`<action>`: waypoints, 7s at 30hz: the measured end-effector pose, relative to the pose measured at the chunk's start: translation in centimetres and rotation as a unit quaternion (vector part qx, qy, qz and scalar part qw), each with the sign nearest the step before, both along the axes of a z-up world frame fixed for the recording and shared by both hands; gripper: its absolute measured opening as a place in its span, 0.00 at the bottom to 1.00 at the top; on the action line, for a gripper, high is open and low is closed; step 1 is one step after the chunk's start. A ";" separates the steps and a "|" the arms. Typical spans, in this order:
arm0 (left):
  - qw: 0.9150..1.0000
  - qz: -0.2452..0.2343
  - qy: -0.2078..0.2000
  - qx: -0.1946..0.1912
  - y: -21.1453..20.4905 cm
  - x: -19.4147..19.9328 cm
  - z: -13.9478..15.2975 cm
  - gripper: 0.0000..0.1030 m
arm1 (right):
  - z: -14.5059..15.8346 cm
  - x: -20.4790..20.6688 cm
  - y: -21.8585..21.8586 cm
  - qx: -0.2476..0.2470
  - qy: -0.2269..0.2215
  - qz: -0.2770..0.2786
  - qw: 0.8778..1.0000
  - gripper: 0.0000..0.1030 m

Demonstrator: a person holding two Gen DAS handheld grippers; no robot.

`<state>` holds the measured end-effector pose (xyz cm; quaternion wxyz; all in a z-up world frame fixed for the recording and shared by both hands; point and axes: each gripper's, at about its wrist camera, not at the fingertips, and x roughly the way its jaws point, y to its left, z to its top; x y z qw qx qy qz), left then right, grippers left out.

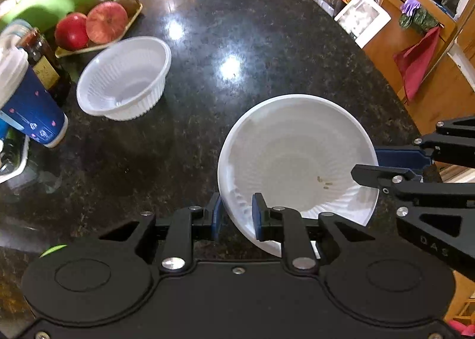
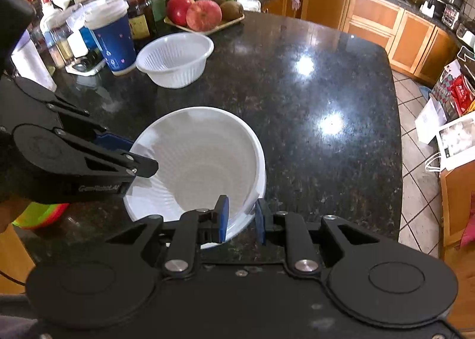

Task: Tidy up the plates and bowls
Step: 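Lift the gripped white ribbed bowl off the counter with the left gripper, then carry the held white bowl across the counter with the left gripper, then bring the held white bowl over the green plate stack with the left gripper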

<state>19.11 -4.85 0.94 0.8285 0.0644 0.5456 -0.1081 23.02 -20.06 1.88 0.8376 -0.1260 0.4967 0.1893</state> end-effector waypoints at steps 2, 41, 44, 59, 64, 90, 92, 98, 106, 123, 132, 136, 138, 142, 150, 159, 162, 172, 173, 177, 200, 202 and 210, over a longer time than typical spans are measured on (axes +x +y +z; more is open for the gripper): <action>1.000 -0.003 0.003 0.001 0.0 0.1 -0.2 0.27 | -0.2 0.1 0.1 -0.002 0.001 0.000 1.000 0.20; 0.999 -0.006 -0.024 -0.023 1.3 0.5 0.2 0.48 | 0.2 1.1 0.0 0.024 0.001 -0.015 1.000 0.34; 0.999 -0.006 -0.032 -0.028 1.6 0.3 0.8 0.48 | 1.0 1.0 -0.2 0.028 -0.010 -0.017 0.999 0.34; 0.985 0.102 -0.124 -0.061 9.1 2.3 7.1 0.51 | 8.8 3.7 3.0 0.104 -0.078 -0.002 0.991 0.44; 0.980 0.138 -0.133 -0.048 11.1 4.1 7.0 0.51 | 8.6 7.0 6.0 0.119 -0.058 -0.003 0.991 0.45; 0.987 0.147 -0.066 -0.025 13.4 11.0 1.3 0.48 | -1.6 18.7 12.4 0.061 0.043 -0.067 0.995 0.28; 0.987 0.145 -0.065 -0.025 13.4 11.3 1.1 0.48 | -1.8 18.9 12.5 0.062 0.046 -0.068 0.995 0.28; 0.988 0.140 -0.060 -0.024 13.0 11.9 0.6 0.48 | -2.6 19.3 12.9 0.060 0.051 -0.066 0.995 0.26; 0.989 0.134 -0.067 -0.005 12.1 12.3 0.2 0.48 | -3.0 19.1 13.4 0.054 0.048 -0.055 0.996 0.19; 0.988 0.135 -0.075 -0.001 11.9 11.9 1.2 0.32 | -1.1 17.8 13.4 0.060 0.020 -0.044 0.997 0.15; 0.987 0.134 -0.094 -0.006 11.7 9.8 4.3 0.33 | 2.2 14.9 12.5 0.072 -0.007 -0.042 0.996 0.15; 0.986 0.127 -0.103 -0.008 11.2 8.4 5.8 0.33 | 4.3 12.7 11.6 0.073 -0.028 -0.039 0.996 0.15; 0.987 0.121 -0.108 -0.011 10.7 7.7 6.5 0.33 | 5.2 11.7 11.0 0.074 -0.036 -0.041 0.996 0.15; 0.988 0.109 -0.112 -0.020 9.6 6.3 7.9 0.33 | 6.8 9.2 9.2 0.081 -0.046 -0.044 0.995 0.15; 0.989 0.068 -0.131 -0.023 6.5 3.3 9.1 0.33 | 8.6 5.0 5.9 0.076 -0.065 -0.058 0.993 0.15; 0.992 0.028 -0.118 -0.028 3.7 0.9 8.3 0.33 | 8.2 1.3 3.0 0.073 -0.059 -0.075 0.993 0.15; 0.993 0.017 -0.113 -0.024 3.1 0.6 7.6 0.33 | 7.6 0.4 2.4 0.071 -0.049 -0.076 0.993 0.16; 0.997 -0.007 -0.080 -0.012 1.0 -0.1 4.9 0.33 | 4.3 0.1 1.4 0.055 -0.012 -0.089 0.994 0.16; 0.997 -0.008 -0.075 -0.011 0.9 0.0 4.6 0.33 | 4.0 0.3 1.4 0.054 -0.008 -0.090 0.994 0.16; 0.998 -0.010 -0.065 -0.007 0.3 0.0 3.6 0.33 | 2.9 0.4 1.1 0.052 0.002 -0.093 0.994 0.16; 0.999 -0.009 -0.039 -0.006 0.0 0.6 0.6 0.33 | 0.3 0.5 0.2 0.041 0.017 -0.090 0.995 0.16; 0.999 -0.009 -0.040 -0.006 0.1 0.5 0.4 0.33 | 0.3 0.4 0.2 0.040 0.013 -0.090 0.995 0.16; 0.999 -0.013 -0.053 -0.003 0.0 0.1 0.2 0.33 | 0.0 -0.5 0.6 0.029 -0.022 -0.075 0.996 0.19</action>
